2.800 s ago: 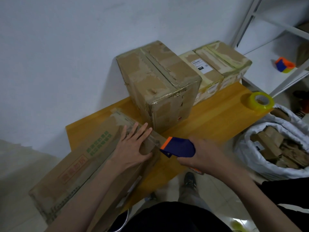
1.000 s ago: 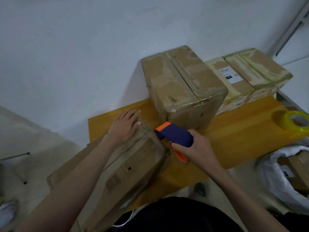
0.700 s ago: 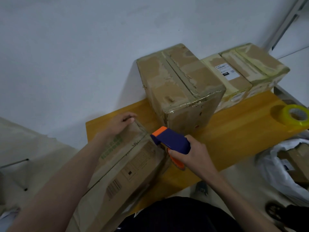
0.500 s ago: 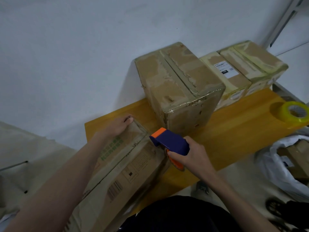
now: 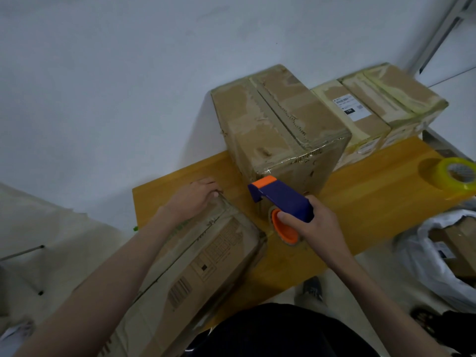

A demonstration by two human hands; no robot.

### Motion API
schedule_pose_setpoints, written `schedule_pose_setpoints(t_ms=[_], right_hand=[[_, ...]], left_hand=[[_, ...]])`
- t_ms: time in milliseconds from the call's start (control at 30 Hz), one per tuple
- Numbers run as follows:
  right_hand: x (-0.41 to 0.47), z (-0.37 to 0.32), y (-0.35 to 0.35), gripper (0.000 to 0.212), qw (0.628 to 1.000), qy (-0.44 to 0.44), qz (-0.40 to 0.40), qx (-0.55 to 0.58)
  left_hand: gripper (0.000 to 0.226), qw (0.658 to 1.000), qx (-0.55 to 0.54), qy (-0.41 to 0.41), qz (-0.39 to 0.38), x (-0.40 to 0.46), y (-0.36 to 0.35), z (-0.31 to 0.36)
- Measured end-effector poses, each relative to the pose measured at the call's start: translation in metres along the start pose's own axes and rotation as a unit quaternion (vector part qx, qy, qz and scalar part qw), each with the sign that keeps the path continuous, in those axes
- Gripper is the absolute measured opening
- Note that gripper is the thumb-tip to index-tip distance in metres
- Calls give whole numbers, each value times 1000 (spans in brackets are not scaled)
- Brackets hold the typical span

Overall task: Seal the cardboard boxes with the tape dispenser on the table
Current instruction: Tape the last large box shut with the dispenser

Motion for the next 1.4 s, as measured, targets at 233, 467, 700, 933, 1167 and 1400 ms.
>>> schedule_pose_setpoints(t_ms=[233,467,700,933,1167,1400], right_hand=[[-1,2,1,35,1000,-4,11,28],[-1,1,0,40,999,-5,5,37],[0,3,5,48,1000,0,-17,24],[4,3,9,58,998,16,-42,32],[8,5,20,57,998,23,-31,50],[5,11,24,59,998,17,-35,53]], left_hand=[[64,997,26,-71,-19,-21,-23,56],[79,1000,1,-20,-18,-27,-40,76],[39,994,-86,-72,17,-24,-42,97],[33,984,-165,2,70,-26,-55,122],[21,975,-112,141,128,-14,-65,153],[23,992,-61,69,85,-15,-68,150]])
Point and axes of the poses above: each hand's wrist, its own x-axis towards the middle knuckle, its own y-axis out of the back of the hand, z = x × y, the point moved 4 cm from there along x, towards the middle knuckle, and after that the axes turned 4 degrees about -y, right-handed, at the moved point
